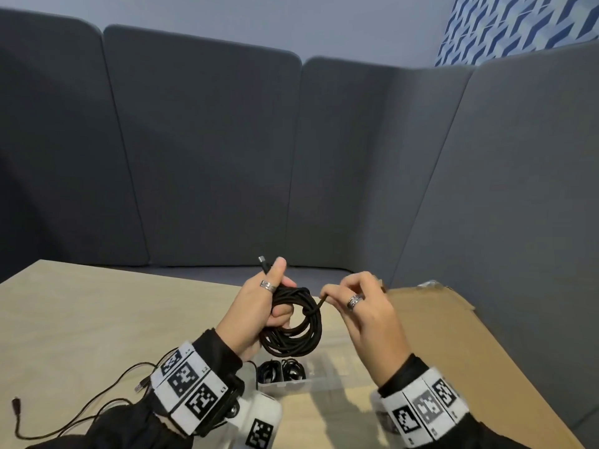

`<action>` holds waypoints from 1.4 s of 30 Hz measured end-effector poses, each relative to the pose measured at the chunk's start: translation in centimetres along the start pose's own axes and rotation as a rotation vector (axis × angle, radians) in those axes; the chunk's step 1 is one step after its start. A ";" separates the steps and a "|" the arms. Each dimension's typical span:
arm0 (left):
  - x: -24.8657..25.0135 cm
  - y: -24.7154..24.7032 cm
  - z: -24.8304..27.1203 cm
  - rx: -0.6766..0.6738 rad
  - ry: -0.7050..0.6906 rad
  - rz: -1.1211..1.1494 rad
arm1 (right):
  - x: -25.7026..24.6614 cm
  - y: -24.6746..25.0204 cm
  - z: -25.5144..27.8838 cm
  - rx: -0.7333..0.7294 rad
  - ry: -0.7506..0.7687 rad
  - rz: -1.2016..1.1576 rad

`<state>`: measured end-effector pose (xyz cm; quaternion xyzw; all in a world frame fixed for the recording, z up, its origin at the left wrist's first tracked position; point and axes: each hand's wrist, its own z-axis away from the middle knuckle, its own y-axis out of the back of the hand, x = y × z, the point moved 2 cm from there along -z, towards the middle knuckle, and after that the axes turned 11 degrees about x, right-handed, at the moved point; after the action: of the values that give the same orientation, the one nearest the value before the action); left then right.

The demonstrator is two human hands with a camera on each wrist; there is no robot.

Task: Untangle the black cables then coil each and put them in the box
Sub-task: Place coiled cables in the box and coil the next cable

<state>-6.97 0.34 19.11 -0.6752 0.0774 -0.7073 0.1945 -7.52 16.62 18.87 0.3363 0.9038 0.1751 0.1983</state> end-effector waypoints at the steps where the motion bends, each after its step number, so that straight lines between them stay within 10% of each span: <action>1: -0.3 -0.1 0.1 0.020 0.042 0.055 | -0.1 -0.5 0.3 -0.016 -0.140 -0.165; 6: -2.1 -0.1 0.1 0.239 -0.061 0.004 | -1.4 -2.2 0.9 -0.221 -0.861 -0.720; 9: -2.3 0.3 -0.2 0.393 -0.235 -0.190 | -2.3 -1.7 0.4 -0.294 -1.013 -0.971; 18: -2.1 0.1 -0.1 0.416 -0.427 -0.299 | -2.8 -2.1 1.0 -0.152 -1.062 -0.932; 35: -3.1 0.1 0.4 0.238 -0.025 0.052 | -1.9 -1.2 1.9 -0.590 -0.946 -0.891; 42: -3.0 0.9 0.3 -0.152 -0.048 0.040 | -0.3 -1.0 1.7 -0.452 -0.961 -0.778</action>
<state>-6.50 0.72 16.08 -0.7031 0.1397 -0.6789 0.1586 -7.10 16.03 17.04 -0.0244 0.7113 0.1066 0.6944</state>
